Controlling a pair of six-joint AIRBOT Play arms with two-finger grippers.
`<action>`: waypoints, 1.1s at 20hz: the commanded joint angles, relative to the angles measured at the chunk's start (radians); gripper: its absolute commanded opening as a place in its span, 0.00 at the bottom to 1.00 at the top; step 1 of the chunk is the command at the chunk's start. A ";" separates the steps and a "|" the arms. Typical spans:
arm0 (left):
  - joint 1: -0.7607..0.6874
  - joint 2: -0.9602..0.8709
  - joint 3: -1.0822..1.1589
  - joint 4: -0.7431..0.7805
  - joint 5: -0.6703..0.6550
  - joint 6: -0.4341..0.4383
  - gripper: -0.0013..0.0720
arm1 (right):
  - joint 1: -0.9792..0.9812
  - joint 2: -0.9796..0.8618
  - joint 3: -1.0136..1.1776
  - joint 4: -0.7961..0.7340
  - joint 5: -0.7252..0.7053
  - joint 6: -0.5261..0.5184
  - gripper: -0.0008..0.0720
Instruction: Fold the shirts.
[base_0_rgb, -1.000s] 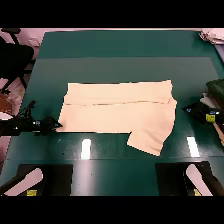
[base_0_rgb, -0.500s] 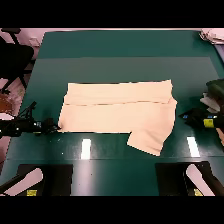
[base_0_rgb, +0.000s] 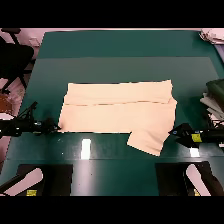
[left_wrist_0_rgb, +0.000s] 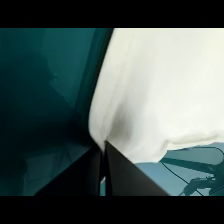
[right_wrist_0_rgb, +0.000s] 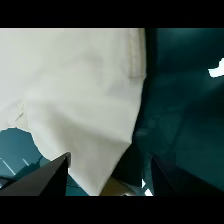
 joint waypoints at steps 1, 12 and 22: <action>0.000 0.001 0.001 -0.007 -0.002 0.002 0.05 | 0.000 0.022 -0.050 -0.016 -0.025 0.053 0.76; 0.000 0.001 0.001 -0.020 -0.002 0.009 0.05 | 0.004 -0.116 -0.057 0.047 -0.173 -0.031 0.76; 0.000 0.001 0.001 -0.026 -0.011 0.009 0.05 | 0.354 -0.116 -0.057 0.068 -0.321 0.060 0.52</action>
